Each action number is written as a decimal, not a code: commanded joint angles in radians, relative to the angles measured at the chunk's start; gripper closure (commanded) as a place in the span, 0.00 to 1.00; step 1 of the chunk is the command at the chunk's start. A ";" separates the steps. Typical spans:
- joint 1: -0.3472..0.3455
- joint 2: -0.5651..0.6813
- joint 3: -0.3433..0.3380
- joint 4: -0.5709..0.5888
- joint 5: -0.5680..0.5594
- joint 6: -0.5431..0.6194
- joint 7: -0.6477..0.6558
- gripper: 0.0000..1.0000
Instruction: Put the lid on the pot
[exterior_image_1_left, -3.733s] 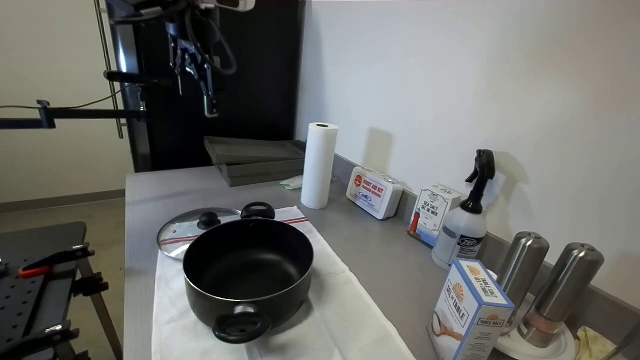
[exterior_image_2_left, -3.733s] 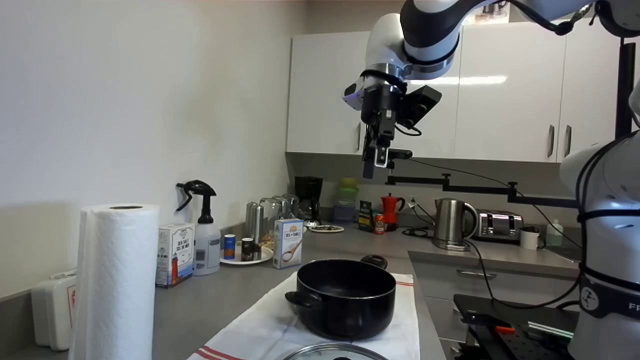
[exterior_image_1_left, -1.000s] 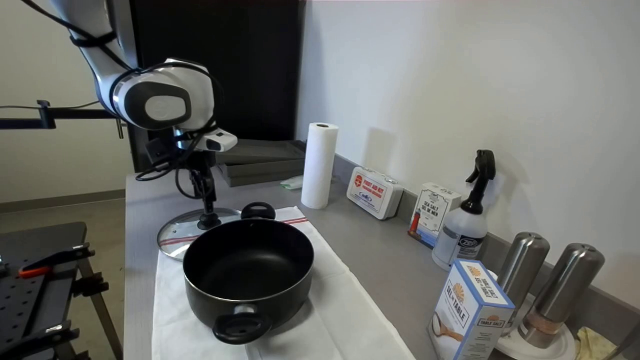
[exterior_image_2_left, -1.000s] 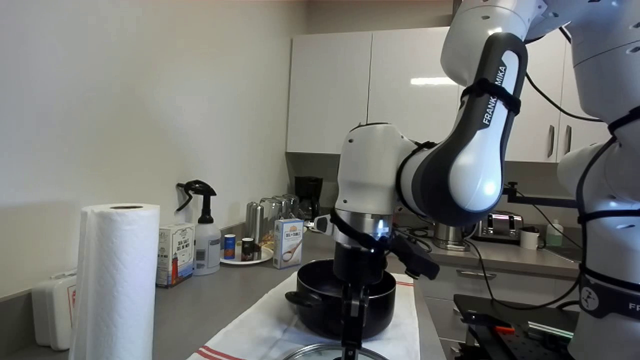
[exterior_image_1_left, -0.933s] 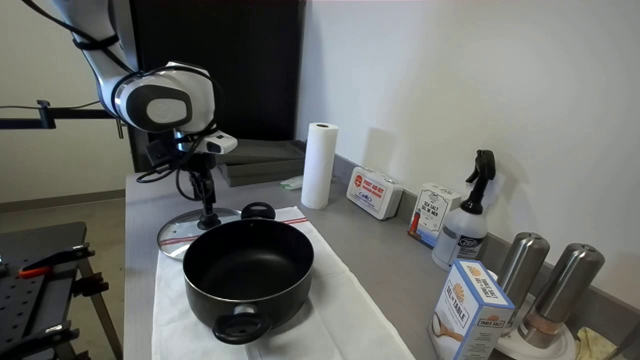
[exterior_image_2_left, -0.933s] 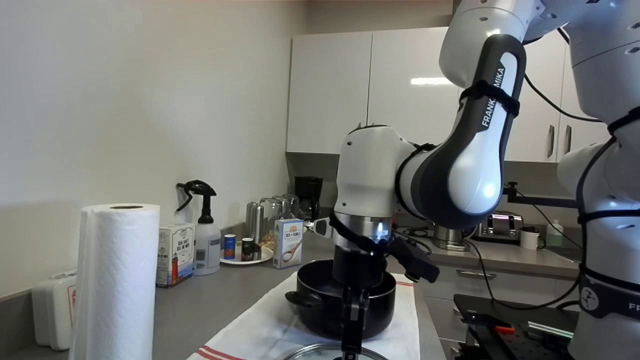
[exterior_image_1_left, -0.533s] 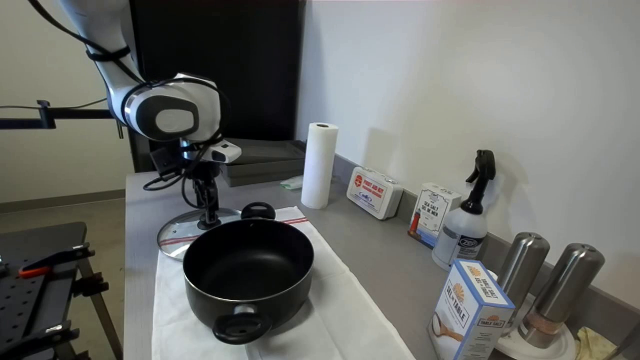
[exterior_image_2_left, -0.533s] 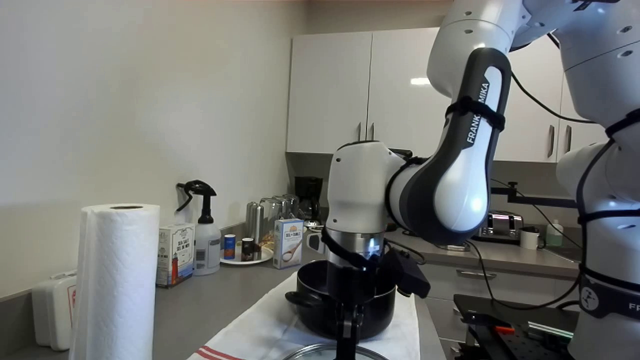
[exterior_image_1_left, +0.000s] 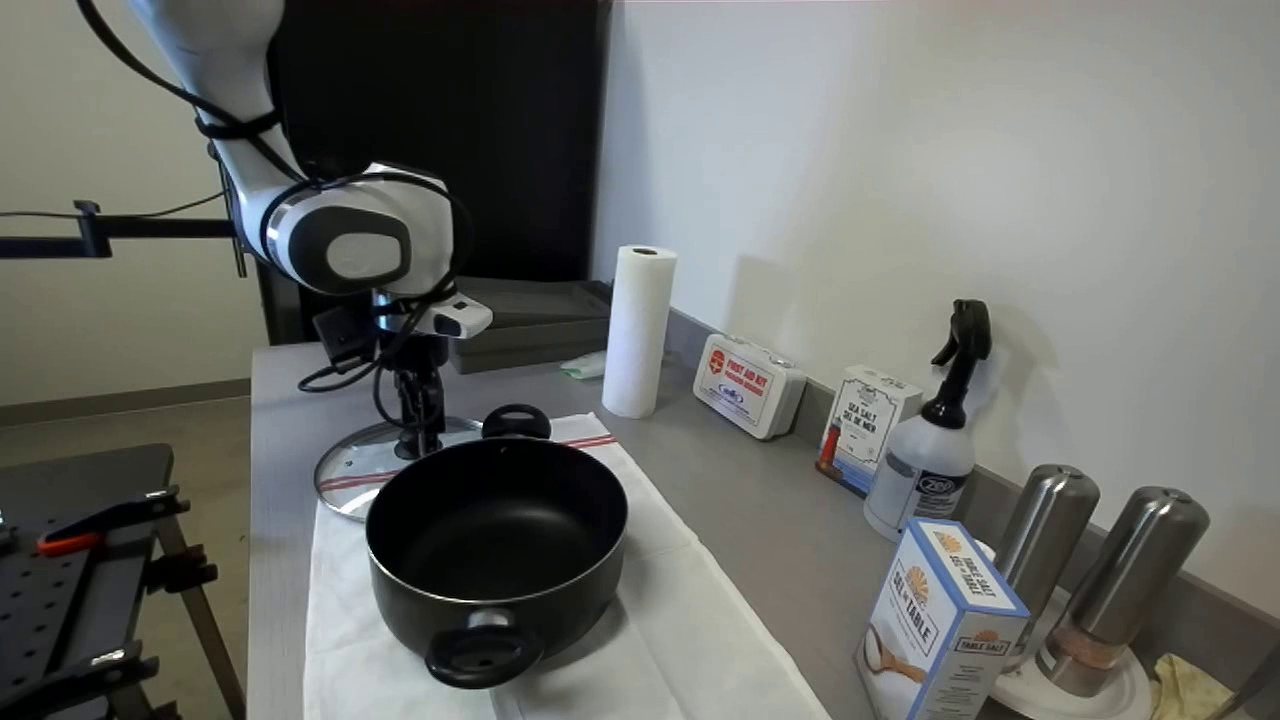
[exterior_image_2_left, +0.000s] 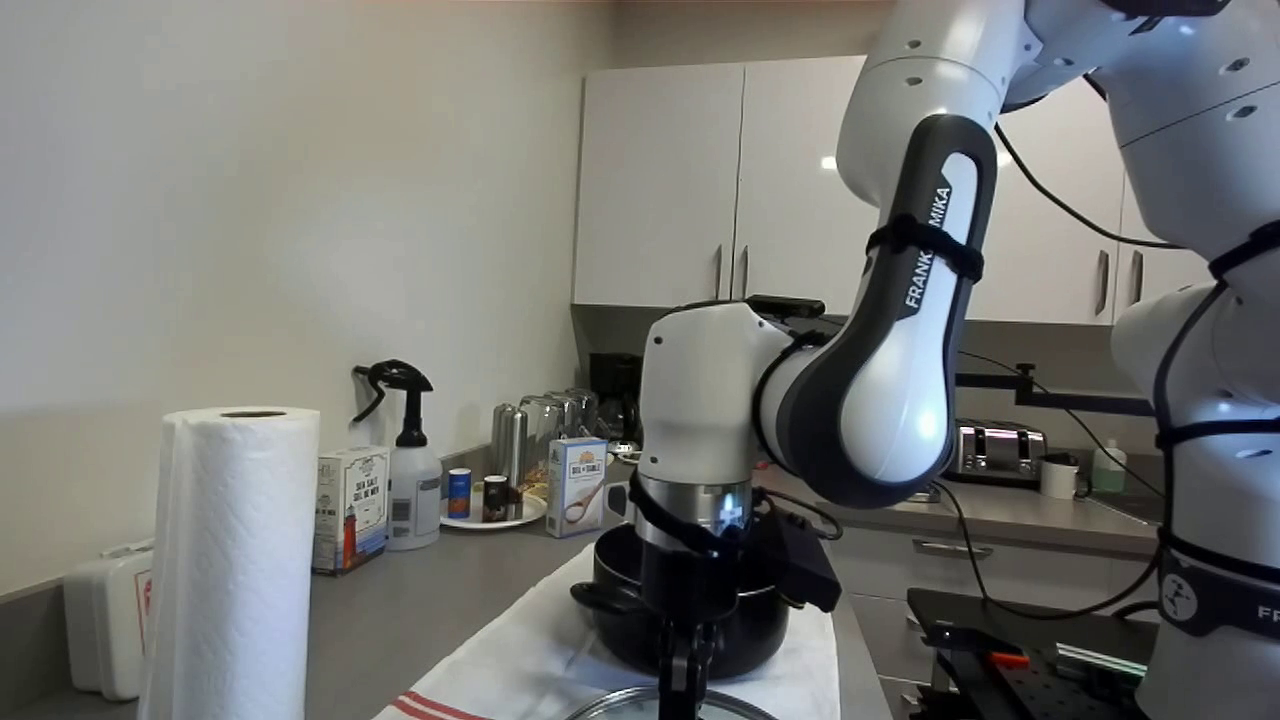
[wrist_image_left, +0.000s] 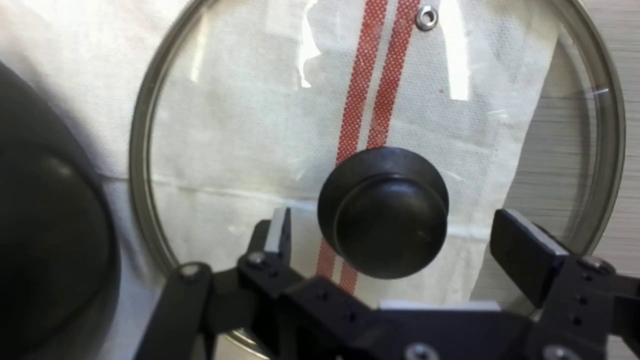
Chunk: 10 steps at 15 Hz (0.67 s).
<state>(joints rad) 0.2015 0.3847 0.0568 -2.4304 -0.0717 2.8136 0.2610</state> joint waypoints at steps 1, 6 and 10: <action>0.032 -0.007 -0.021 0.016 0.009 -0.043 0.034 0.00; 0.043 -0.004 -0.035 0.027 0.003 -0.073 0.066 0.00; 0.045 -0.002 -0.039 0.034 0.000 -0.087 0.077 0.26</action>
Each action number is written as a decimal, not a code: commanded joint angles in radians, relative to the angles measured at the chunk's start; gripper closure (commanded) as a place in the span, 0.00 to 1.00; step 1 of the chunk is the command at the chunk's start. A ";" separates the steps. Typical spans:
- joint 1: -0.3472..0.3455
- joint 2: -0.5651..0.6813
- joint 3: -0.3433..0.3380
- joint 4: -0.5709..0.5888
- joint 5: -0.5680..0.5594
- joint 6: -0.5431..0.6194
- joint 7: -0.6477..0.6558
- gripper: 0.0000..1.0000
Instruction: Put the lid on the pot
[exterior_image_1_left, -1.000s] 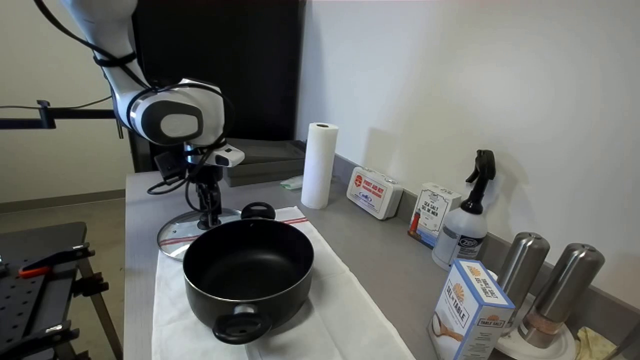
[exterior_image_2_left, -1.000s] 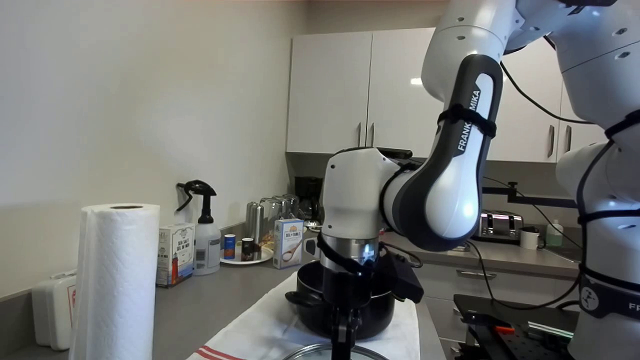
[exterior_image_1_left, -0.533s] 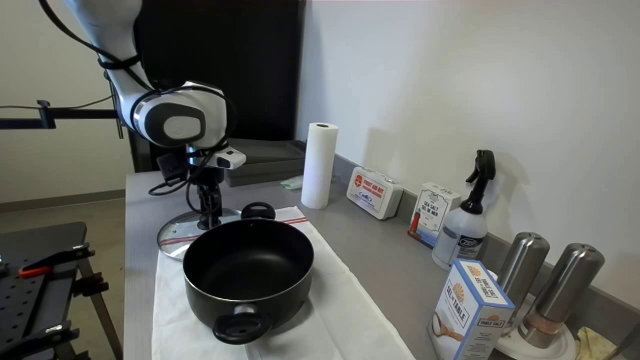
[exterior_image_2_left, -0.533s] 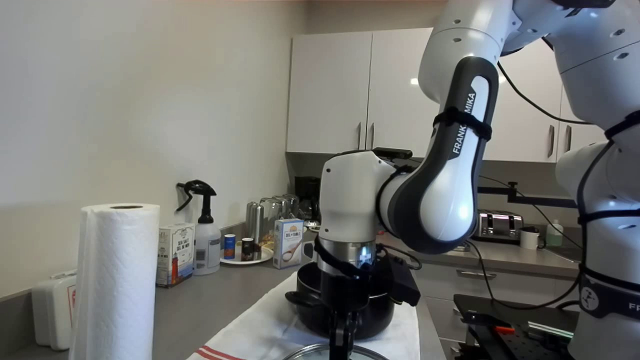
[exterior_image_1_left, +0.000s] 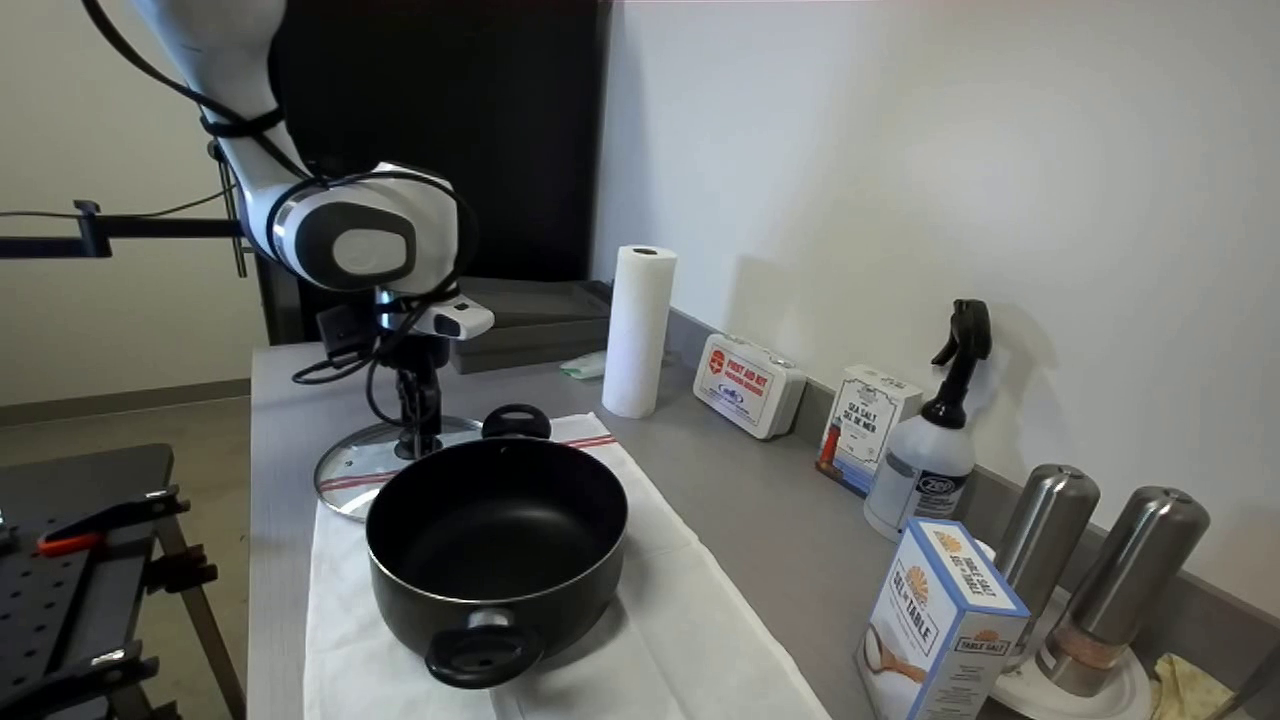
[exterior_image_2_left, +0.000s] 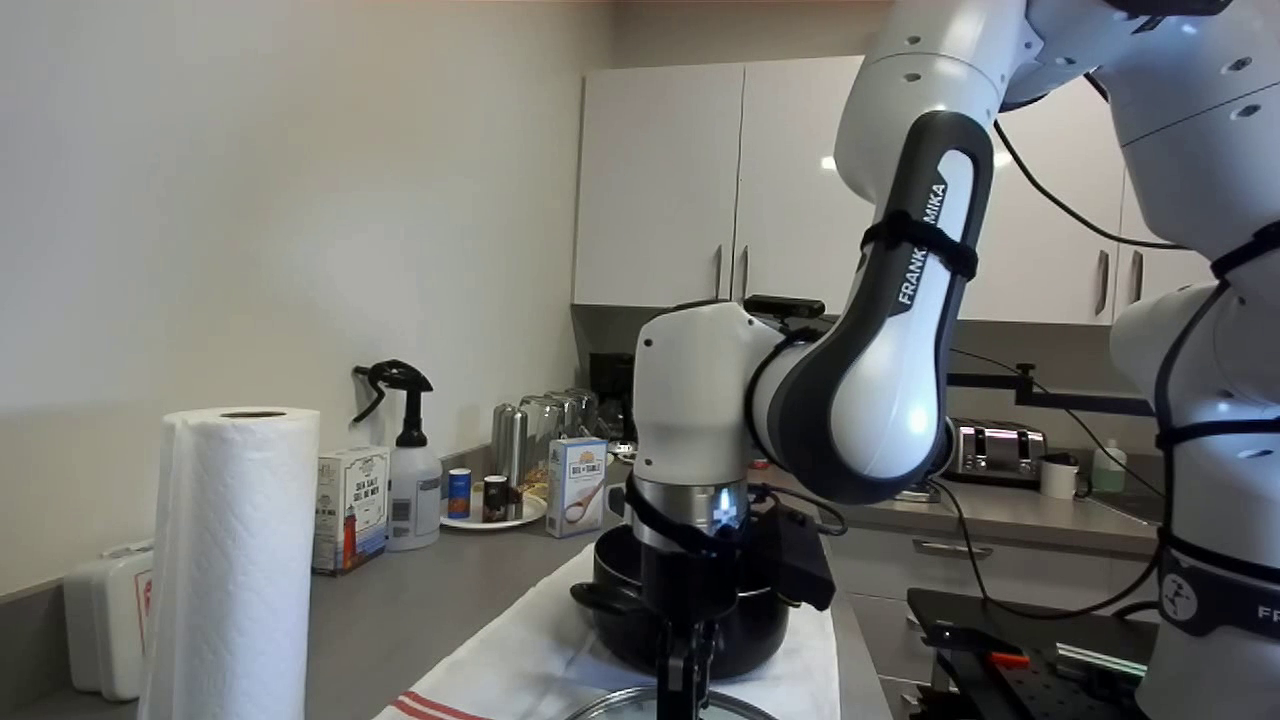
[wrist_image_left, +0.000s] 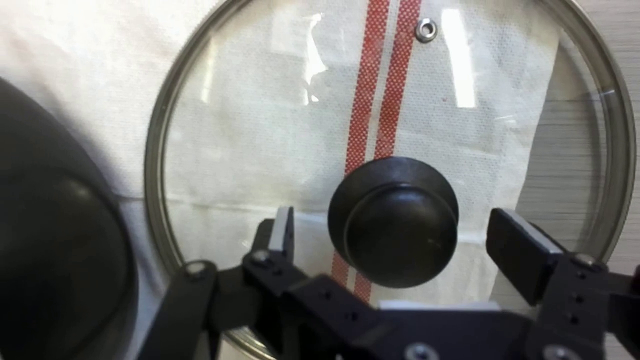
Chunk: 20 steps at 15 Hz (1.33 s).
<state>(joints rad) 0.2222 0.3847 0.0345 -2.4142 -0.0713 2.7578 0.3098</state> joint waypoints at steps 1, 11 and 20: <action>0.022 -0.002 -0.015 0.018 0.002 -0.032 0.026 0.33; 0.006 -0.037 0.016 0.007 0.030 -0.054 -0.001 0.75; -0.003 -0.149 0.116 -0.031 0.106 -0.116 -0.049 0.75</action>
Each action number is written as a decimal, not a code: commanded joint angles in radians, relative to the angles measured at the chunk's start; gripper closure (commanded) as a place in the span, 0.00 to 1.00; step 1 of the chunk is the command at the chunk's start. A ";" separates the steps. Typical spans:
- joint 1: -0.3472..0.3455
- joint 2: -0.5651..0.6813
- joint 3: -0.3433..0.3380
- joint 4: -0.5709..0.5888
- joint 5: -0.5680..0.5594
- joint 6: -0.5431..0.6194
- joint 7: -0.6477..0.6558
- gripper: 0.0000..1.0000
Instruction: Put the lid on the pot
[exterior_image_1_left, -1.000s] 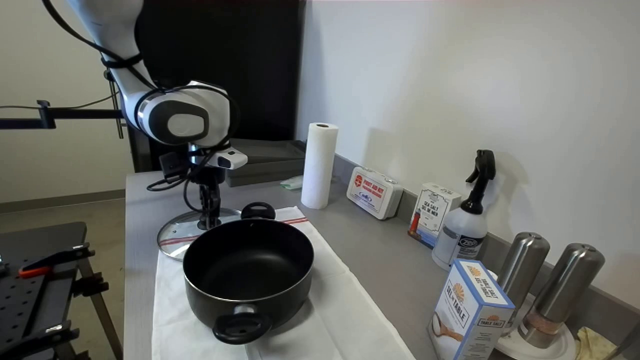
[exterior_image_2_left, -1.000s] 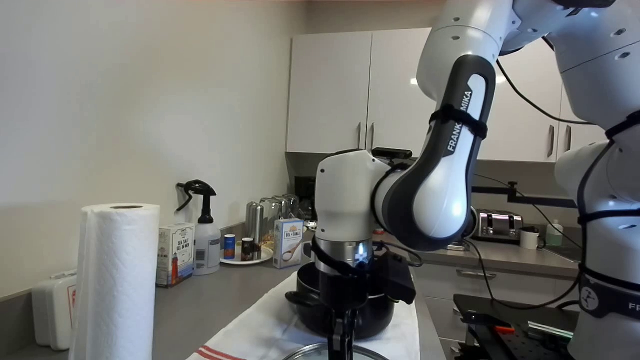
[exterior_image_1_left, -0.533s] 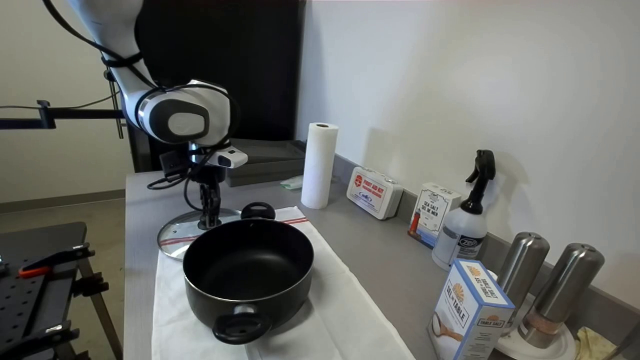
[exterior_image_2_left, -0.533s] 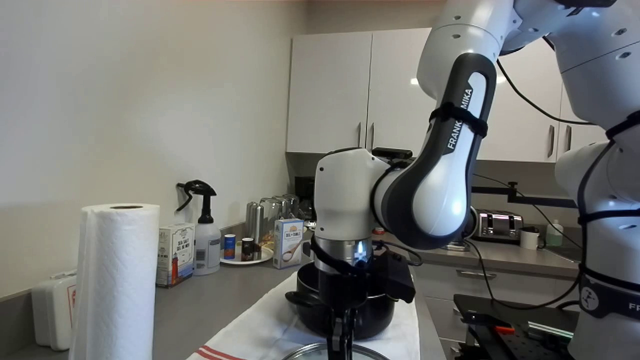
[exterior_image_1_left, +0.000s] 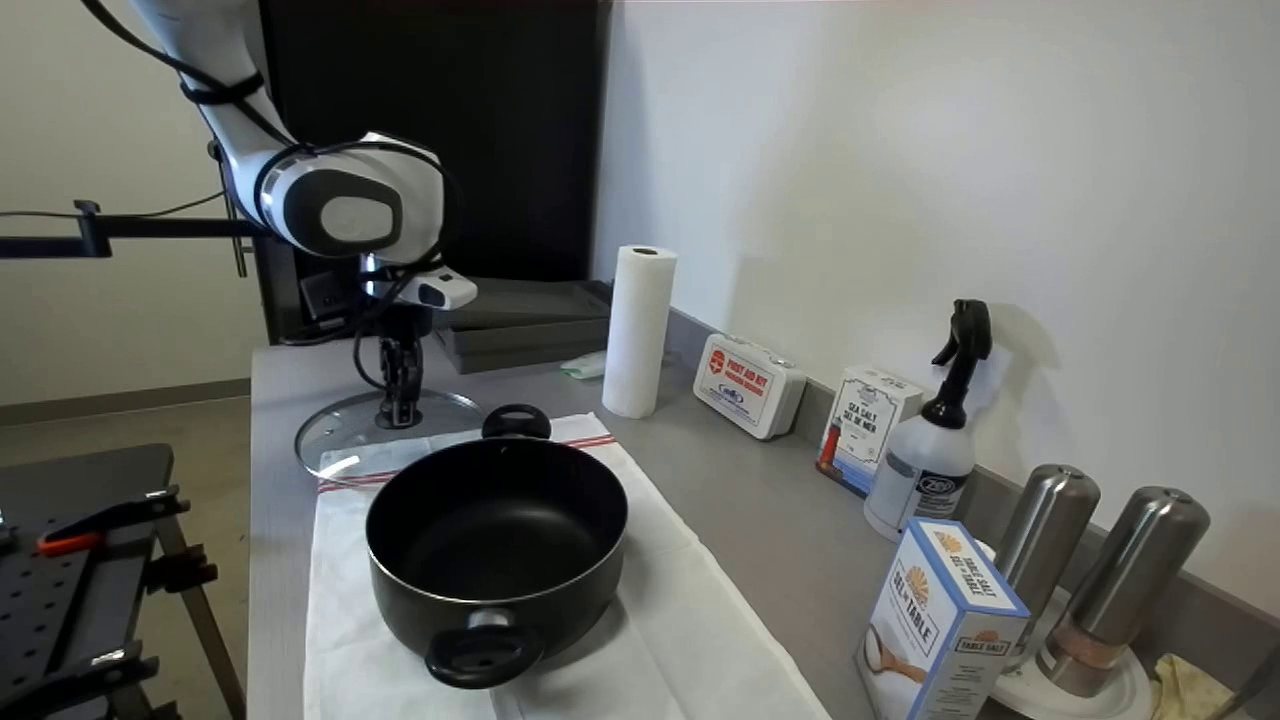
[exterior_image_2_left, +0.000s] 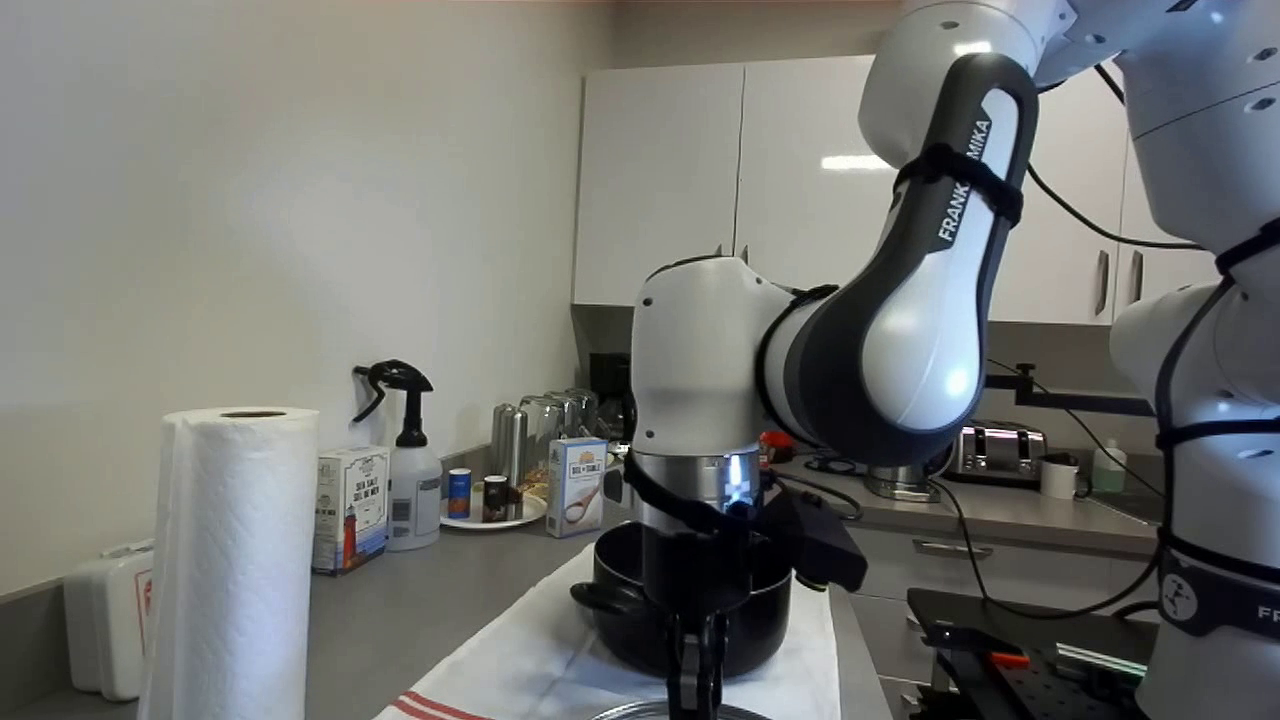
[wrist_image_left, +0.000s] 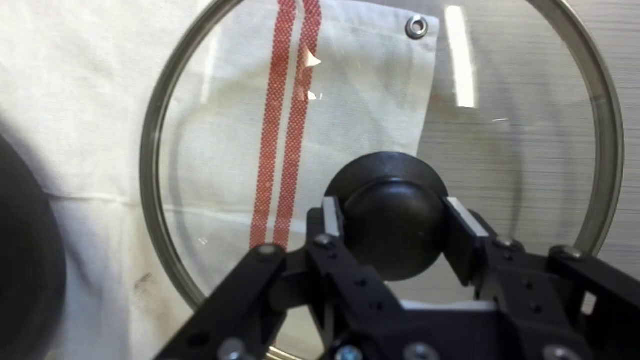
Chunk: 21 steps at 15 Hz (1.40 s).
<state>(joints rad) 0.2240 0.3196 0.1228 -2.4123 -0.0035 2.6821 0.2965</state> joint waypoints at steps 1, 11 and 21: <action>-0.009 -0.101 0.042 -0.038 0.052 -0.057 -0.051 0.75; -0.014 -0.307 0.062 -0.101 0.038 -0.156 -0.101 0.75; -0.116 -0.391 -0.018 -0.118 -0.033 -0.155 -0.051 0.75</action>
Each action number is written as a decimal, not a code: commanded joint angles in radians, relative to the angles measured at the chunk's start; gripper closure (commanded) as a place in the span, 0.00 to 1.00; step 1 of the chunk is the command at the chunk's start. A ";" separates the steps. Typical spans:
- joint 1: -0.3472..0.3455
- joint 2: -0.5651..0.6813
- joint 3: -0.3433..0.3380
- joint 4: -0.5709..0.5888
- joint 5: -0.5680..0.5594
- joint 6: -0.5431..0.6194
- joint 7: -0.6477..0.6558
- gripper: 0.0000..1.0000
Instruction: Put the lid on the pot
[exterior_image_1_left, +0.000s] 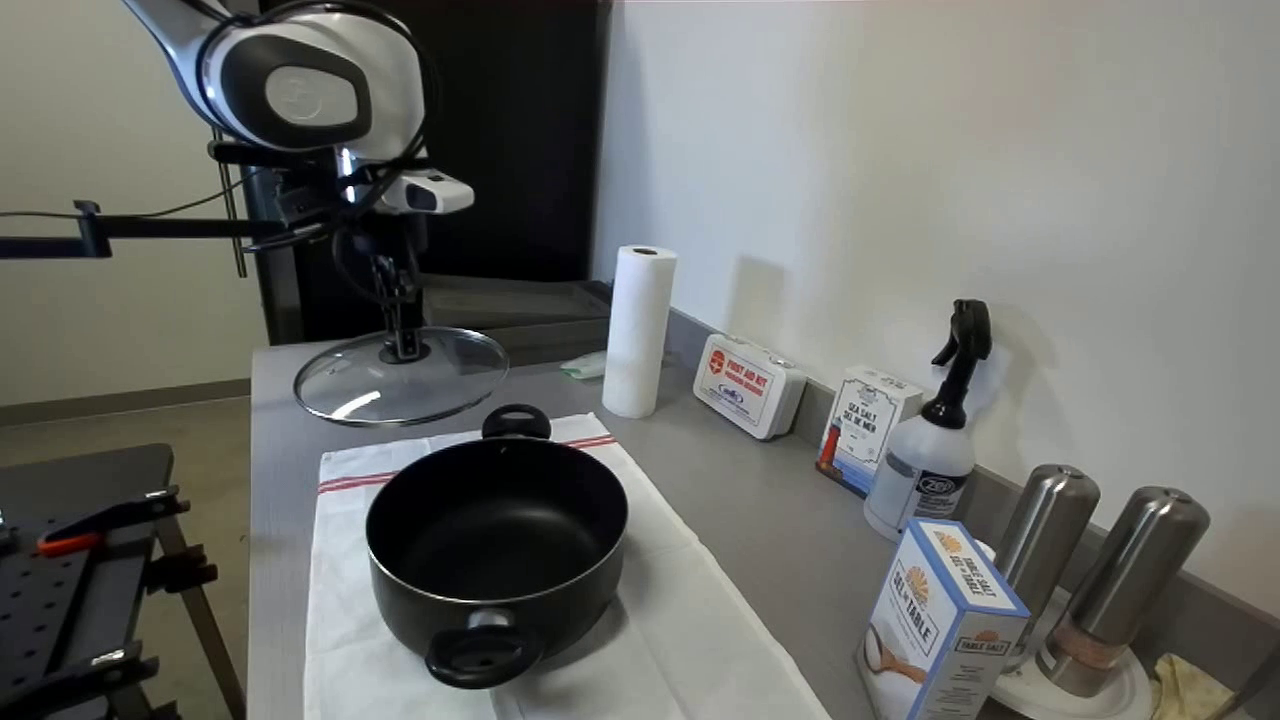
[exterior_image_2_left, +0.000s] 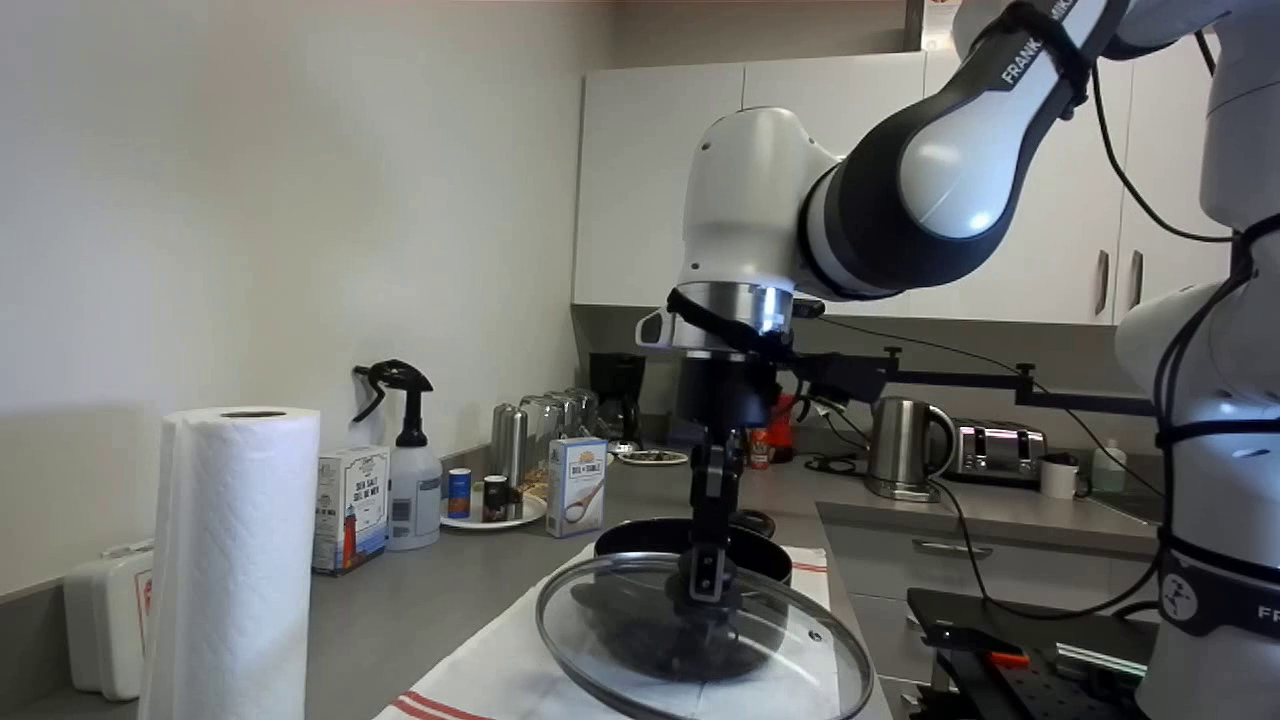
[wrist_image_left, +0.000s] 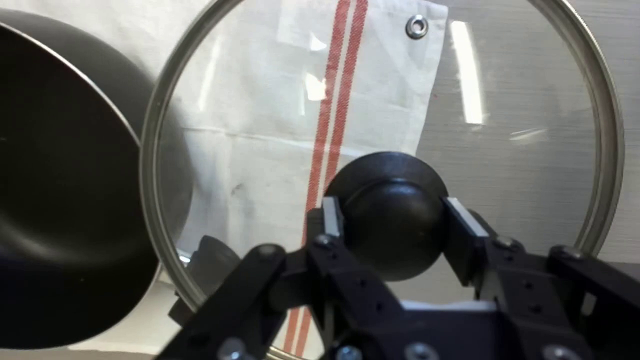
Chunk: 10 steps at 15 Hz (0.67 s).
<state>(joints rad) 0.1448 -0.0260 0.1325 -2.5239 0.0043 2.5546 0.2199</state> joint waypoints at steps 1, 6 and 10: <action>-0.052 -0.045 -0.039 -0.003 -0.056 -0.030 0.032 0.75; -0.130 -0.035 -0.103 0.025 -0.148 -0.042 0.089 0.75; -0.173 -0.028 -0.140 0.061 -0.186 -0.070 0.116 0.75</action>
<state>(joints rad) -0.0083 -0.0317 0.0084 -2.5009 -0.1434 2.5425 0.2911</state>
